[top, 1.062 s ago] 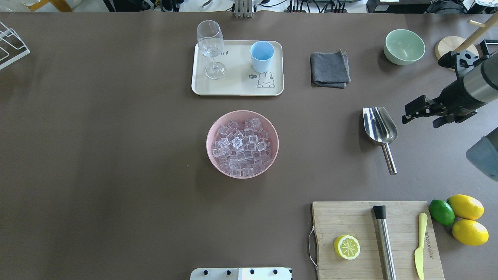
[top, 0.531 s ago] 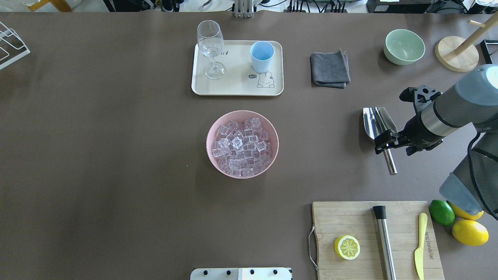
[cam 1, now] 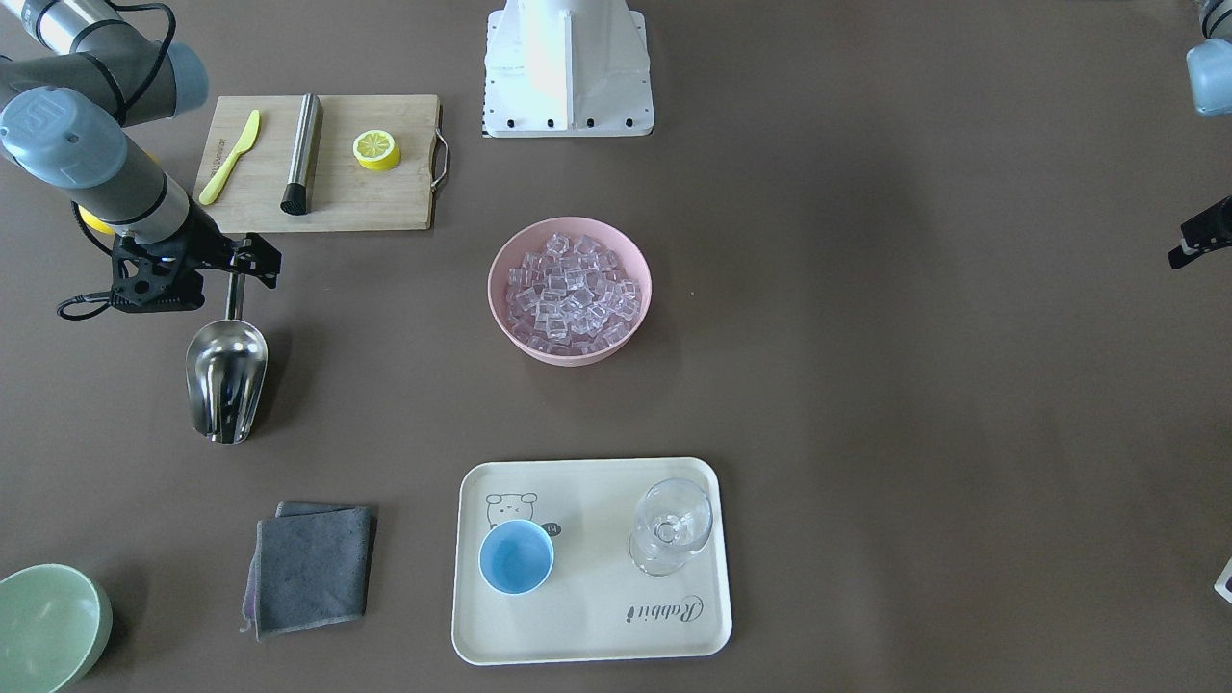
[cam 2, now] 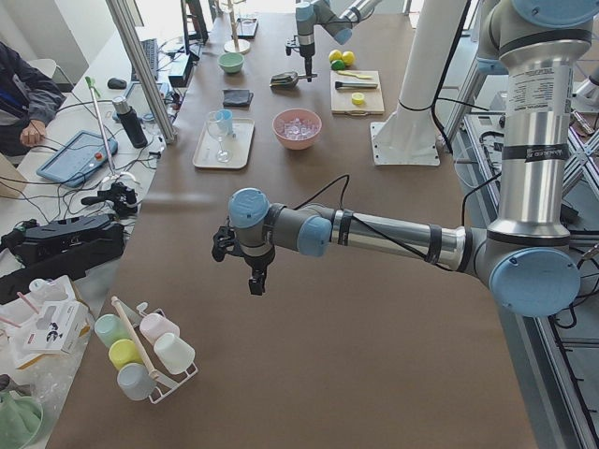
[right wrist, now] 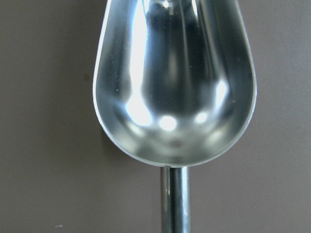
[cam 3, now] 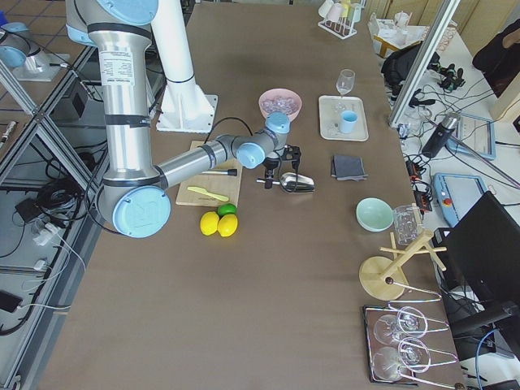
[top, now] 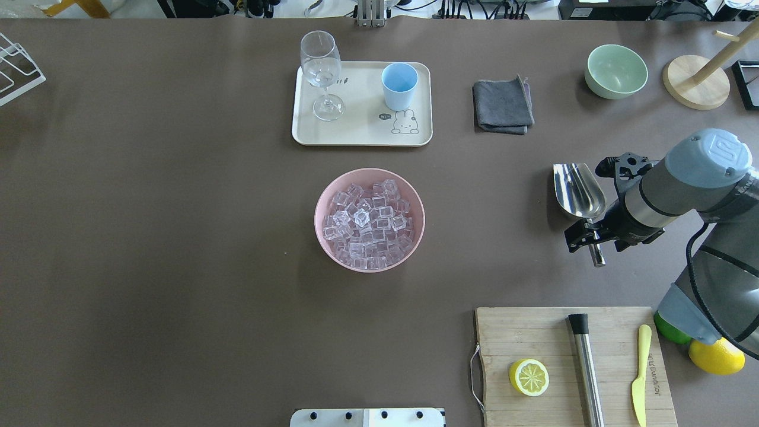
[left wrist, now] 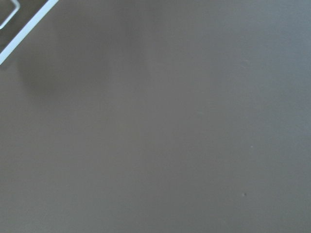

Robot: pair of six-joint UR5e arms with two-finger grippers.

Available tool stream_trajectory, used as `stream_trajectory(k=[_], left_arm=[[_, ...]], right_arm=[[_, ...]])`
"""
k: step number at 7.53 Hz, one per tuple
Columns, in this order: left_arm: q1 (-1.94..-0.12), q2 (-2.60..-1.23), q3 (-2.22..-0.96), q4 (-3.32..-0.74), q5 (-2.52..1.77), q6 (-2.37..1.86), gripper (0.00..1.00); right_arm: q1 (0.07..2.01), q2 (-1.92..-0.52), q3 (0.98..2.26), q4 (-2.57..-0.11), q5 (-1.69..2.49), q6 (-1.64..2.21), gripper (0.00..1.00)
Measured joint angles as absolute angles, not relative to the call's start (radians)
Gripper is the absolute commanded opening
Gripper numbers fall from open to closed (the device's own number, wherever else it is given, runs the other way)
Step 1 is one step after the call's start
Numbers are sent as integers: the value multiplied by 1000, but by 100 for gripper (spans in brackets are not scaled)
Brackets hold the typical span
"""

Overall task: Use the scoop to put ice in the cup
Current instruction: 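Reach the right gripper down and grasp the metal scoop handle, then lift the metal scoop with the right gripper while the left arm reaches out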

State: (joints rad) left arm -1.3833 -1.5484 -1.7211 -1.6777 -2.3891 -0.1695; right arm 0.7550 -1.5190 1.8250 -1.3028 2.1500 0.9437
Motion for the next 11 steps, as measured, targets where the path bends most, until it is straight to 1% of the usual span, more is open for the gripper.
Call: stream_trajectory(k=[1, 3, 4, 5, 6, 7, 9, 11], left_arm=[[-1341, -1558, -1722, -1739, -2388, -170, 98], [-1243, -1586, -1731, -1823, -2394, -165, 98], [-1174, -1612, -1734, -1895, -2394, -163, 98], [-1104, -1641, -1733, -1971, -2391, -162, 98], [-1031, -1671, -1729, -2053, -2382, -162, 98], [-966, -1693, -1729, -2138, -2335, -163, 98], [-857, -1711, -1734, -2305, -2204, -162, 98], [-793, -1726, -1728, -2409, -2175, -164, 98]], right_arm=[[749, -1517, 1815, -1297, 2148, 944, 88], [745, -1513, 1796, -1290, 2149, 944, 42], [745, -1511, 1791, -1289, 2149, 943, 34], [744, -1510, 1791, -1288, 2152, 942, 34], [744, -1510, 1794, -1288, 2156, 941, 13], [744, -1510, 1799, -1289, 2162, 940, 0], [745, -1513, 1809, -1290, 2170, 937, 0], [758, -1533, 1860, -1300, 2180, 931, 0]])
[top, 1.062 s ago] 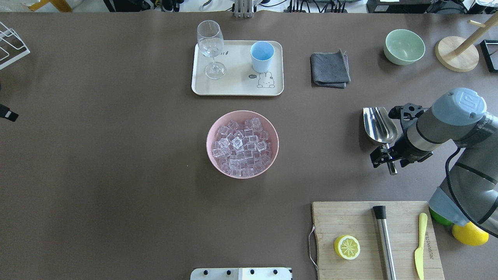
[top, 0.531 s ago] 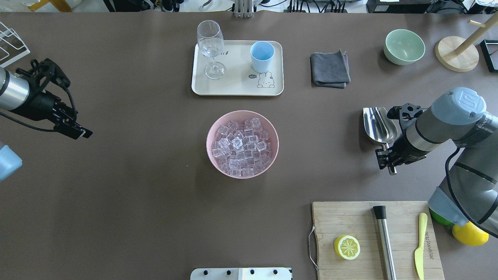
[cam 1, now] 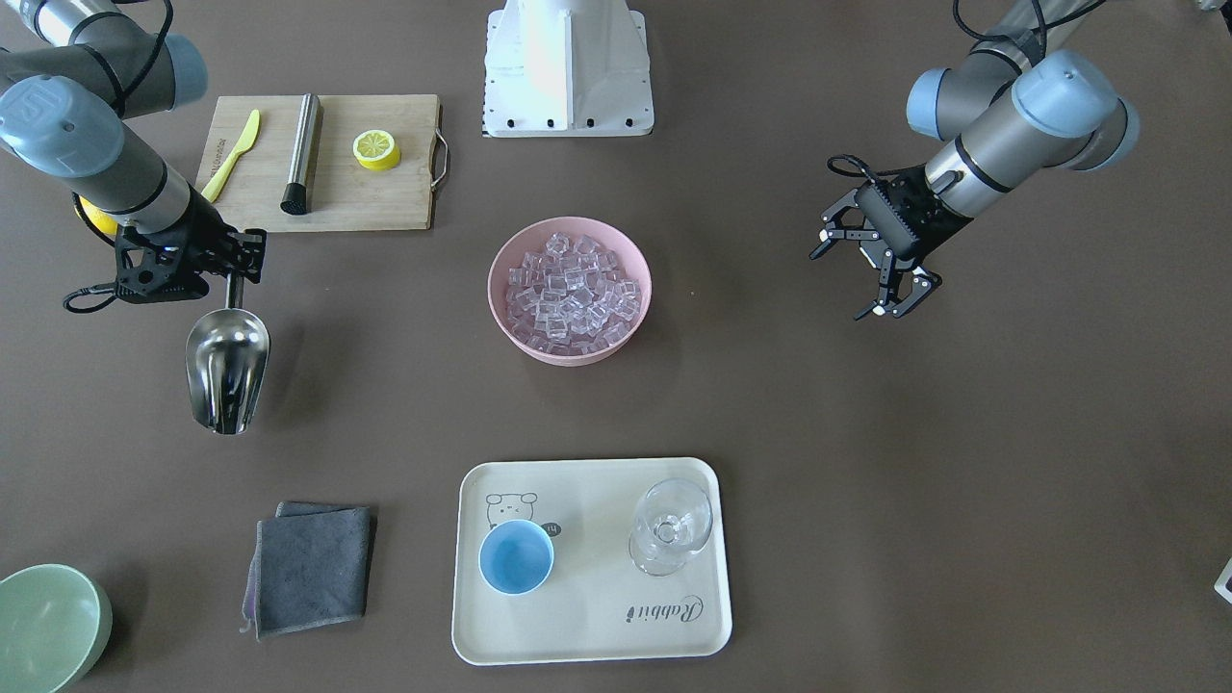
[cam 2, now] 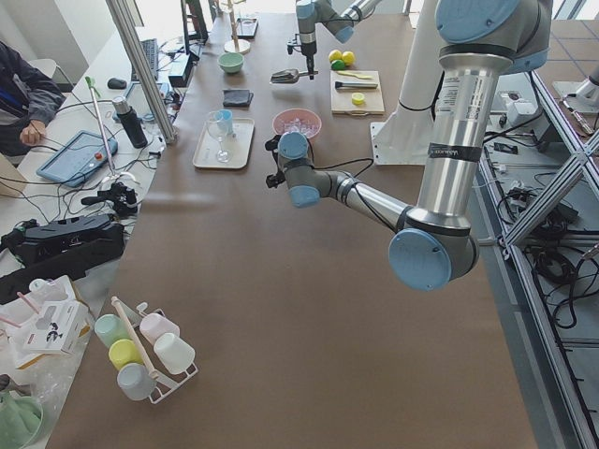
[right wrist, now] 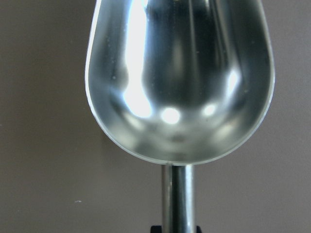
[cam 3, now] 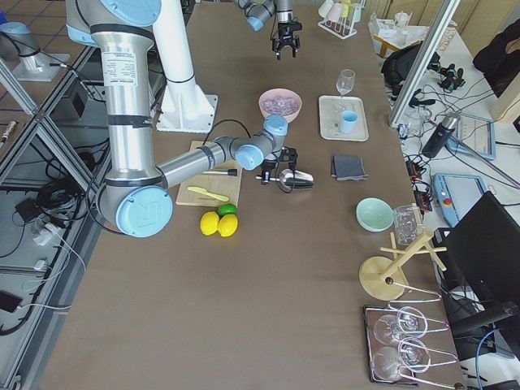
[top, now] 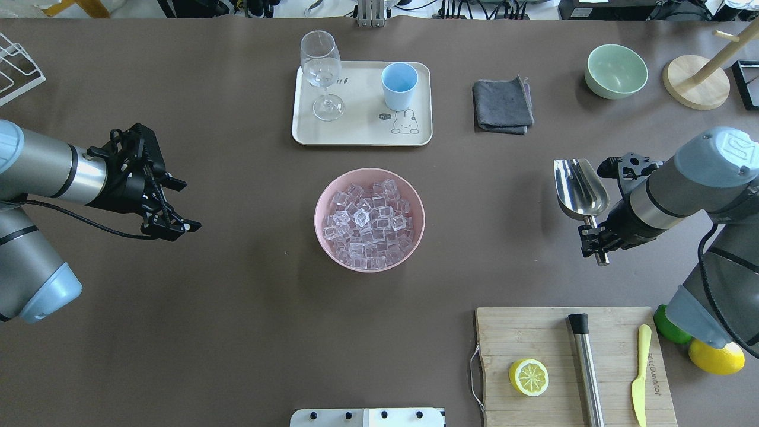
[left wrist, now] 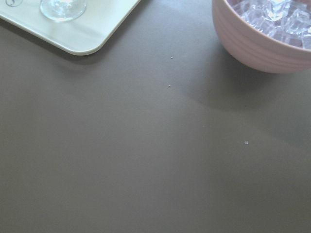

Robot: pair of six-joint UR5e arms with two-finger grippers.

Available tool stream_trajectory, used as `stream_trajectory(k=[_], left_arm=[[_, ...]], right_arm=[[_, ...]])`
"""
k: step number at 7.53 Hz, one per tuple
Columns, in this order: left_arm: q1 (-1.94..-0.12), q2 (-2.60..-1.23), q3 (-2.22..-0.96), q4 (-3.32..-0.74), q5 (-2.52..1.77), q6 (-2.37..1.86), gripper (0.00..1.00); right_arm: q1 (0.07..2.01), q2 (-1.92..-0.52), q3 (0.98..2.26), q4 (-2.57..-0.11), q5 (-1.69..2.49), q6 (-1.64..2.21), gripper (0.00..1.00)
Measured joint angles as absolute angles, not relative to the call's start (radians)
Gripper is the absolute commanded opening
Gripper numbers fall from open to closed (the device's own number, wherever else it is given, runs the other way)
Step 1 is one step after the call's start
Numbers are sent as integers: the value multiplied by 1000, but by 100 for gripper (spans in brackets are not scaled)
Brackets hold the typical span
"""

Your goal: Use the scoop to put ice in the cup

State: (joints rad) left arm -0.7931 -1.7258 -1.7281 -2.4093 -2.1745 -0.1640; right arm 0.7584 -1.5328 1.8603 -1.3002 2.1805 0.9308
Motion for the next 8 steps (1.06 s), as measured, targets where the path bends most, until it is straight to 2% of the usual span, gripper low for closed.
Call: stream_trajectory(k=[3, 8], left_arm=[[-757, -1750, -1713, -2478, -2165, -166, 98], [-645, -1781, -1652, -2775, -1985, -161, 98]], right_arm=[[818, -1578, 1972, -1351, 2191, 862, 0], [882, -1572, 2149, -1615, 2157, 337, 0]])
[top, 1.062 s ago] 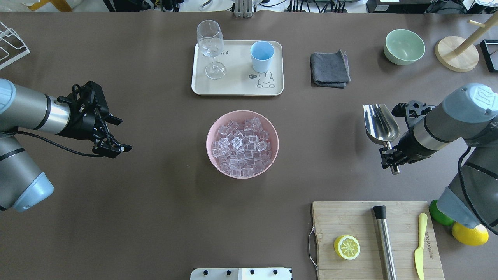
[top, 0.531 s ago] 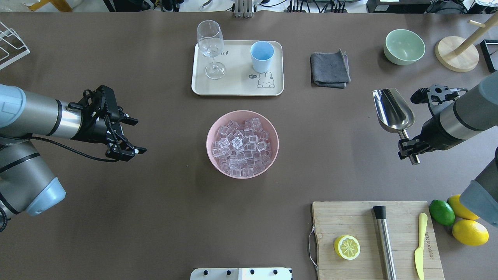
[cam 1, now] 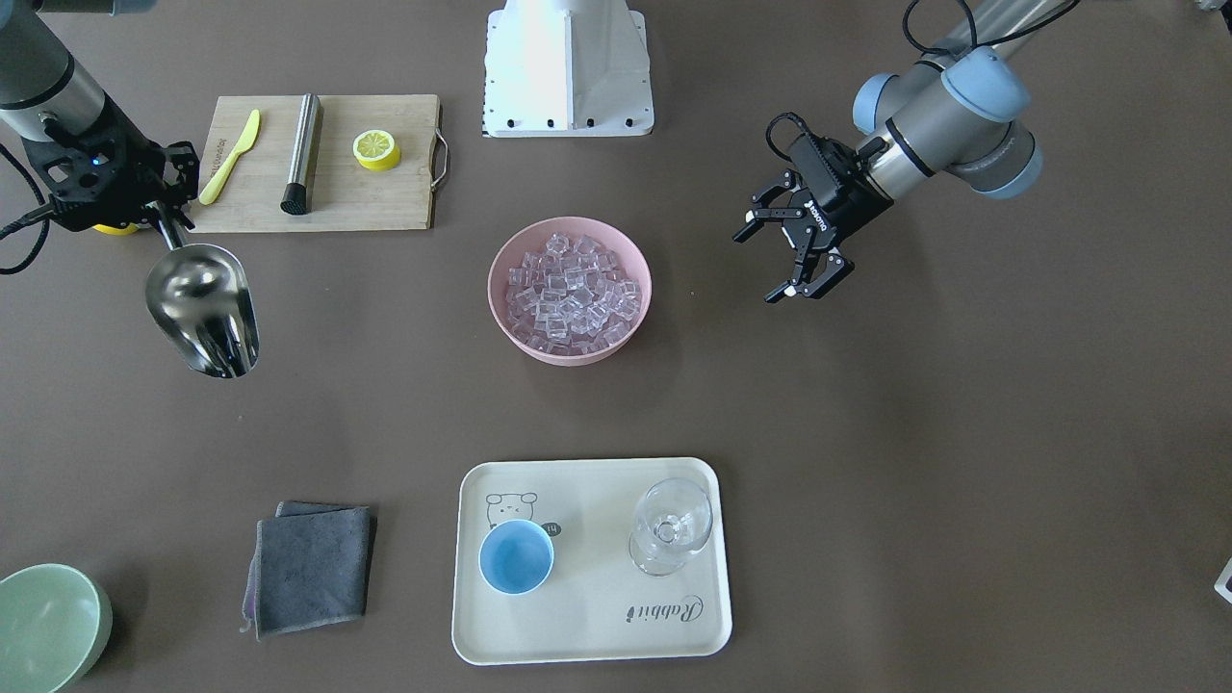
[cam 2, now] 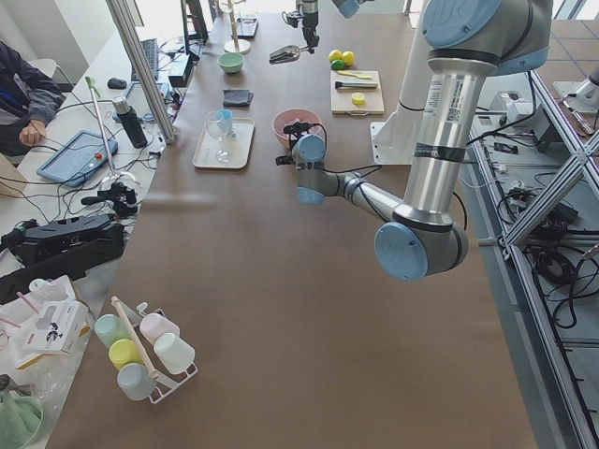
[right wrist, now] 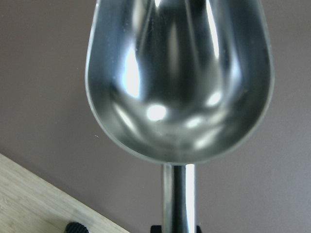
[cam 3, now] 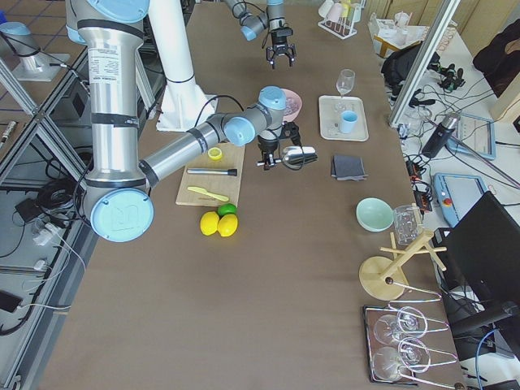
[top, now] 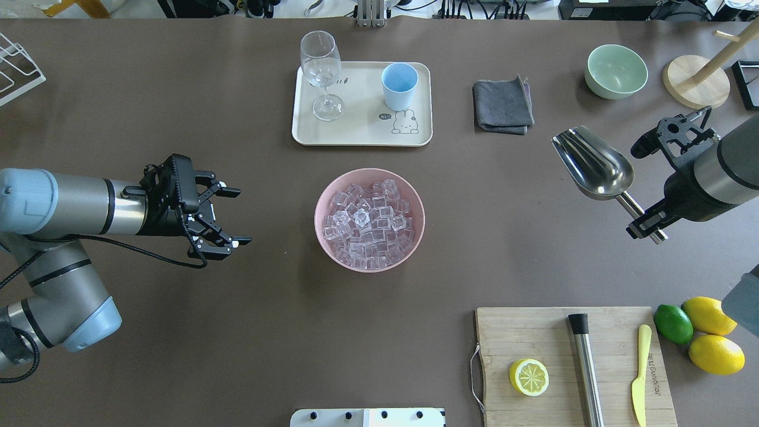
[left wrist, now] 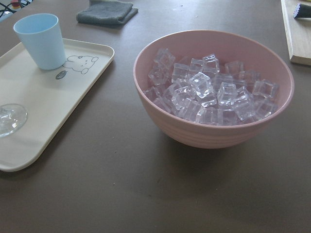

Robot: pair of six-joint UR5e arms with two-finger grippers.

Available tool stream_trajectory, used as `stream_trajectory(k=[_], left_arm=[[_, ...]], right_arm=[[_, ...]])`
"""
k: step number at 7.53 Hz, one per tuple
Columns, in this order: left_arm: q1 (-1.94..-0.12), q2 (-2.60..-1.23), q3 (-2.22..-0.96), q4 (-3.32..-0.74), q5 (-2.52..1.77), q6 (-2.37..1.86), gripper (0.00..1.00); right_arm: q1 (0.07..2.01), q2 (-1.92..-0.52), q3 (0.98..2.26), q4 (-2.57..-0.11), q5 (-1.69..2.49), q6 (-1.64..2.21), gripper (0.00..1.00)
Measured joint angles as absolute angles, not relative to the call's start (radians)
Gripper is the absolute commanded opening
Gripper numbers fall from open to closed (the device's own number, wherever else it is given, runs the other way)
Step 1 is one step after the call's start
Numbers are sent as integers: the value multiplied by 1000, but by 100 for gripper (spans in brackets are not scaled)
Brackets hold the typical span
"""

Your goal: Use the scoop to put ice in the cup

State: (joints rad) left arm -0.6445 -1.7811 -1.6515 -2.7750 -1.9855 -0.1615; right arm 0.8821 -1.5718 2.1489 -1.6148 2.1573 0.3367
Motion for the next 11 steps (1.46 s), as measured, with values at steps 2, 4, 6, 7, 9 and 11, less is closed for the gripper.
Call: stream_trajectory(k=[2, 4, 6, 7, 9, 11], left_arm=[[-624, -1829, -1547, -2925, -1977, -160, 98], [-605, -1895, -1441, -2991, -1974, -160, 98], [-591, -1941, -1364, -3039, -1963, -160, 97], [-587, -1965, -1322, -3064, -1961, -160, 97], [-561, -2002, -1274, -3091, -1947, -161, 97], [-528, -2024, -1261, -3097, -1929, -161, 97]], right_arm=[[882, -1539, 2215, -1742, 2073, 63, 0], [874, -1465, 2266, -1911, 1954, -217, 0], [853, -1411, 2295, -2039, 1874, -458, 0], [838, -1351, 2301, -2131, 1852, -532, 0], [816, -1234, 2298, -2302, 1826, -641, 0], [800, -1201, 2288, -2357, 1812, -729, 0]])
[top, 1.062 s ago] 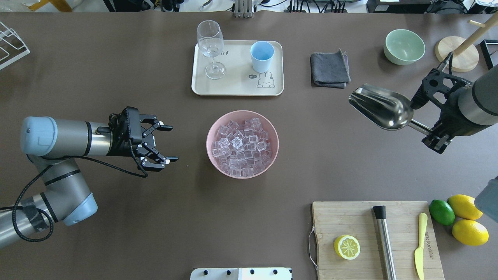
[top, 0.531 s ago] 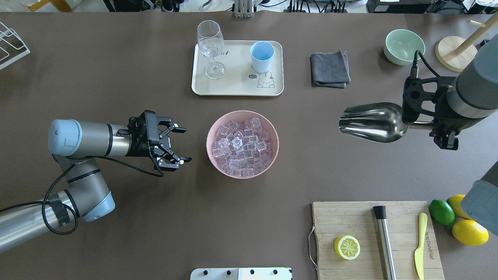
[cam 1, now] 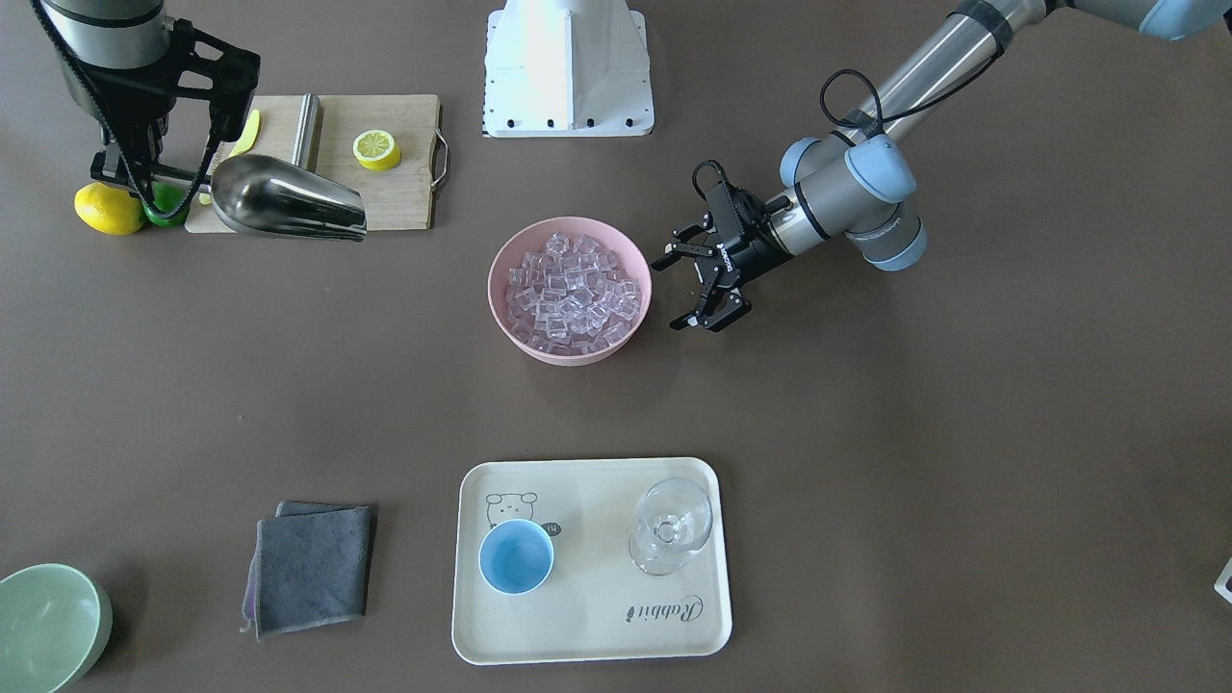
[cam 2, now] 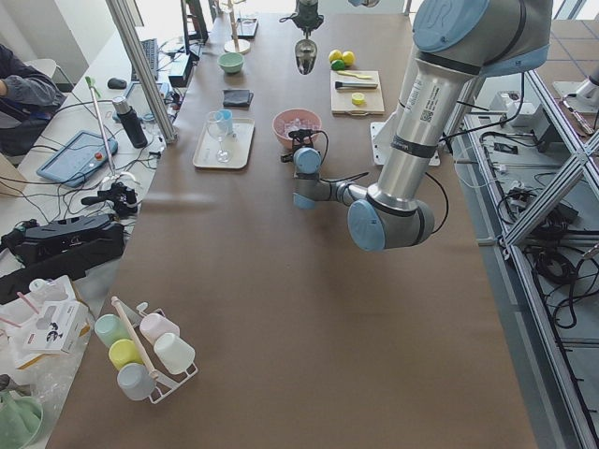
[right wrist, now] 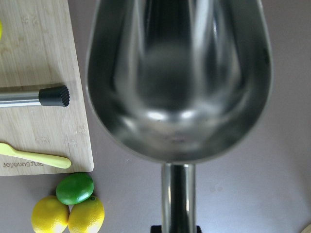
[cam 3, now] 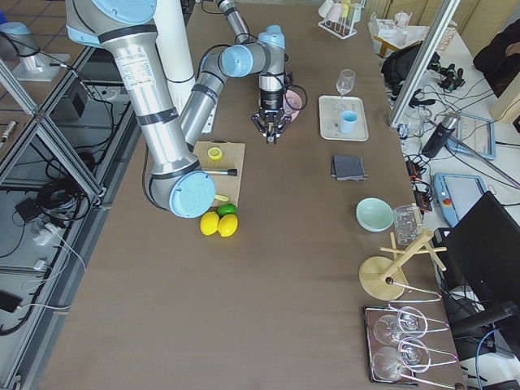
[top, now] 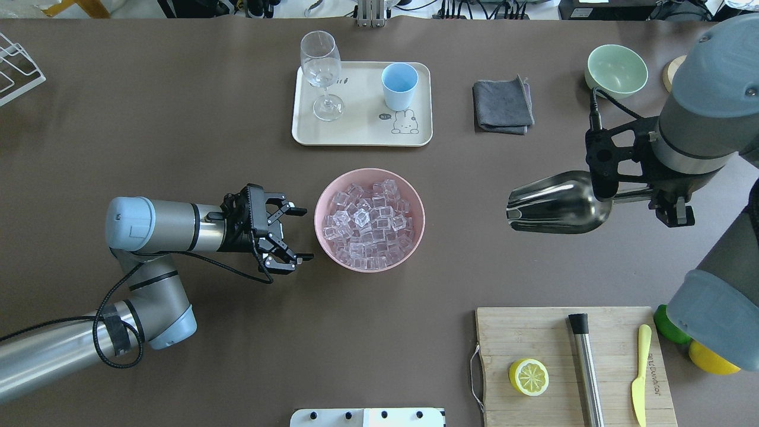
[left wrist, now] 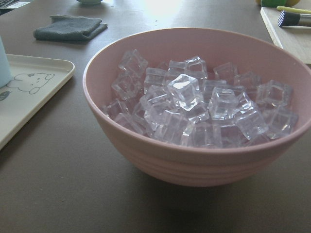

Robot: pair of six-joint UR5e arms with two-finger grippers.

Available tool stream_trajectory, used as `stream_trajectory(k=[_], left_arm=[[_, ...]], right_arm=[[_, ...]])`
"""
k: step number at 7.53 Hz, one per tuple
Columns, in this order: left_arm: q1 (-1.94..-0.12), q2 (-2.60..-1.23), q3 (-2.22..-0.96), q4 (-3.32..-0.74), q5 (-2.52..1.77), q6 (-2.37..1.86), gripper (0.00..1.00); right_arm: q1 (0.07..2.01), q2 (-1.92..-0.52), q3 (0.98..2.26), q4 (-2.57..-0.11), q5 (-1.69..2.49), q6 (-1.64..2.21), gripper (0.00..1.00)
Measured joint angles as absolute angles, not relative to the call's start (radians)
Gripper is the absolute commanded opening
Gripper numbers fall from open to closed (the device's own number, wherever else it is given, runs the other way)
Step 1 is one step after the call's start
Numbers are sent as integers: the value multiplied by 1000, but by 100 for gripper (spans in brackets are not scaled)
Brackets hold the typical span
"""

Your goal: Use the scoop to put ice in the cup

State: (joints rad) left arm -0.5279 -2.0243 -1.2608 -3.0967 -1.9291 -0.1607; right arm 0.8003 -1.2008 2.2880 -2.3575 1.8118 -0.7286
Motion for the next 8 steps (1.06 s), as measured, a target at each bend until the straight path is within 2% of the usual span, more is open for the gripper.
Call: stream_trajectory(k=[3, 8], left_arm=[[-512, -2058, -1234, -3096, -1929, -162, 97], [-509, -2097, -1195, -3093, -1927, -163, 97]], right_arm=[[772, -1137, 2247, -2387, 1801, -789, 0], [744, -894, 2023, -2509, 1789, -827, 0]])
